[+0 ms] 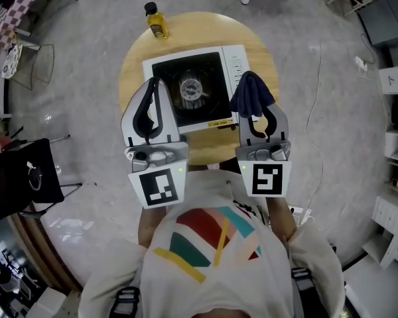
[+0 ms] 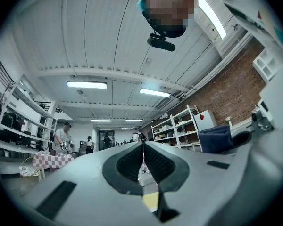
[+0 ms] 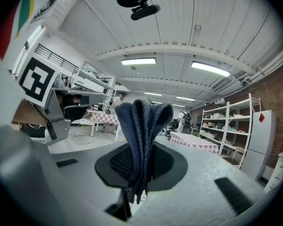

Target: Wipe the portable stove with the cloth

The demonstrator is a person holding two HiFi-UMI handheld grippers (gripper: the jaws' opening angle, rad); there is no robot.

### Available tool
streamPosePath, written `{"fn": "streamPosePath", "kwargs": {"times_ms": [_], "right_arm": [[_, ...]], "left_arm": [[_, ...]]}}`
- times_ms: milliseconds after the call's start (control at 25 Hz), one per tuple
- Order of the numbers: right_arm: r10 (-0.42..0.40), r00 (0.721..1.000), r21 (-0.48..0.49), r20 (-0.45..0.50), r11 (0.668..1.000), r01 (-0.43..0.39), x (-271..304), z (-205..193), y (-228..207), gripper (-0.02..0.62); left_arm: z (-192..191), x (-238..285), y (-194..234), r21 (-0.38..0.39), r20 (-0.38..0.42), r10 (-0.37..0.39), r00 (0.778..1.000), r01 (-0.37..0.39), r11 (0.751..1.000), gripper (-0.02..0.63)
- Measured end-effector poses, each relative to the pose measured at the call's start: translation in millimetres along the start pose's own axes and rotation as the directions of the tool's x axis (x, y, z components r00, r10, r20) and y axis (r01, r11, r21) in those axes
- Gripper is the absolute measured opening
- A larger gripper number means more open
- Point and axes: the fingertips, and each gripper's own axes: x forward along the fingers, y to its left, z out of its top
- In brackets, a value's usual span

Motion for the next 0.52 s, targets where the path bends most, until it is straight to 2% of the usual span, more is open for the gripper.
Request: {"fn": "streamPosePath", "kwargs": {"times_ms": [280,520], "right_arm": [[0.002,1.000,-0.020,0.025,1.000,-0.001,-11.0,9.1,8.1,0.031],[-0.033,0.999,-0.009,0.033,0.999,0.033,-18.5,13.8,8.6,0.031]], "left_arm": [[7.6,-9.4,4.7,0.005,0.025,-0.001,1.000,0.001,1.000,0.008],[7.3,-18.7,7.5,0.000,0.024,-0.002,1.000,0.002,1.000,0.008]]}}
